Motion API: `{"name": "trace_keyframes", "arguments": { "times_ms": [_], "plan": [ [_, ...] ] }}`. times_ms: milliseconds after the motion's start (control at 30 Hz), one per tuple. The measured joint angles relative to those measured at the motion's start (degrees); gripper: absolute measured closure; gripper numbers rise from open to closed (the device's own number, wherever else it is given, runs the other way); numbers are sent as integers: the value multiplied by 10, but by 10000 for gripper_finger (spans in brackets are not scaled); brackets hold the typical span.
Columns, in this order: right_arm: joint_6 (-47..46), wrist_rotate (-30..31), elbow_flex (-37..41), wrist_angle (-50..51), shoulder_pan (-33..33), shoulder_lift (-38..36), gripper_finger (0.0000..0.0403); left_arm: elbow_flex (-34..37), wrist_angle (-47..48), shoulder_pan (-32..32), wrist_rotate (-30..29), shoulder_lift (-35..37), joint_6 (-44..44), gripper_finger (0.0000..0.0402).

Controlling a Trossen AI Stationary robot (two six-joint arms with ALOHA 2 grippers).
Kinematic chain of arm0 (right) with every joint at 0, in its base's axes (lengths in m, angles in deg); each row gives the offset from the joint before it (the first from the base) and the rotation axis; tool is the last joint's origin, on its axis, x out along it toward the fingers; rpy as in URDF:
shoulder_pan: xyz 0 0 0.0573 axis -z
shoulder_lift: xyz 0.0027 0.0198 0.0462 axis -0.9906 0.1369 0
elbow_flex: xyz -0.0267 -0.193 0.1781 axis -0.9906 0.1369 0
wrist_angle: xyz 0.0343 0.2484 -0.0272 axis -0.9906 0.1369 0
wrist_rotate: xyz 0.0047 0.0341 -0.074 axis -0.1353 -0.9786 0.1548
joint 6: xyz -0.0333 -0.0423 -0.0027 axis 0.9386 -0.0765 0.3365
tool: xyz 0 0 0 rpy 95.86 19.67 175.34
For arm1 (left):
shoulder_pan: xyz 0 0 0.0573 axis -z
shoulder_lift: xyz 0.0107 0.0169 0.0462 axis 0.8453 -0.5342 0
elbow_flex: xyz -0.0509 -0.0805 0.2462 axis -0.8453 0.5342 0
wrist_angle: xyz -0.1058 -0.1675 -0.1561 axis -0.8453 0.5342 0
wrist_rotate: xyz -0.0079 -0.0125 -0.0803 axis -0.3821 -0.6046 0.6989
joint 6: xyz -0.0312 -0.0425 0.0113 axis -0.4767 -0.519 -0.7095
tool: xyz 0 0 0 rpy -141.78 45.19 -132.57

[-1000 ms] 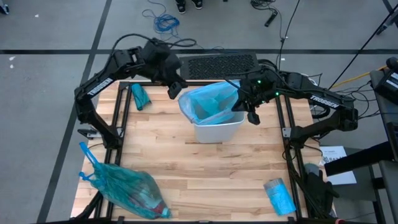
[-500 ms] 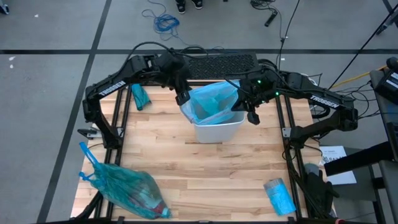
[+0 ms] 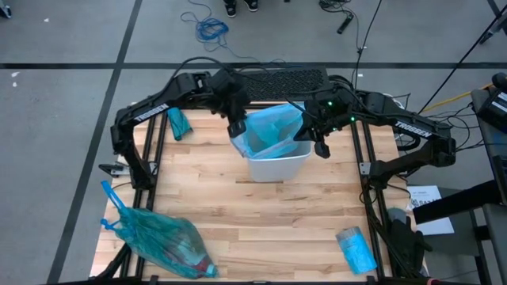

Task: Place trash/remove bag and relplace
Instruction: Insert the new blue trash bag into the white trash bin

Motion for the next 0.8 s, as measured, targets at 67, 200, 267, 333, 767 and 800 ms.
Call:
{"name": "trace_keyframes", "arguments": {
  "times_ms": [67,200,267,333,767,800],
  "plan": [
    [0,0,0,0,0,0,403,0,0,-1,-13,-3,4,313],
    [0,0,0,0,0,0,403,0,0,0,-55,-8,9,313],
    [0,0,0,0,0,0,403,0,-5,-1,-61,-8,10,313],
    [0,0,0,1,0,0,403,0,-9,-1,-62,-8,9,313],
    [-9,0,-33,89,-3,-1,403,-2,9,-9,11,-20,5,313],
    [-8,-1,-43,91,-3,-2,403,-2,8,-9,11,-20,5,313]
  ]
}}
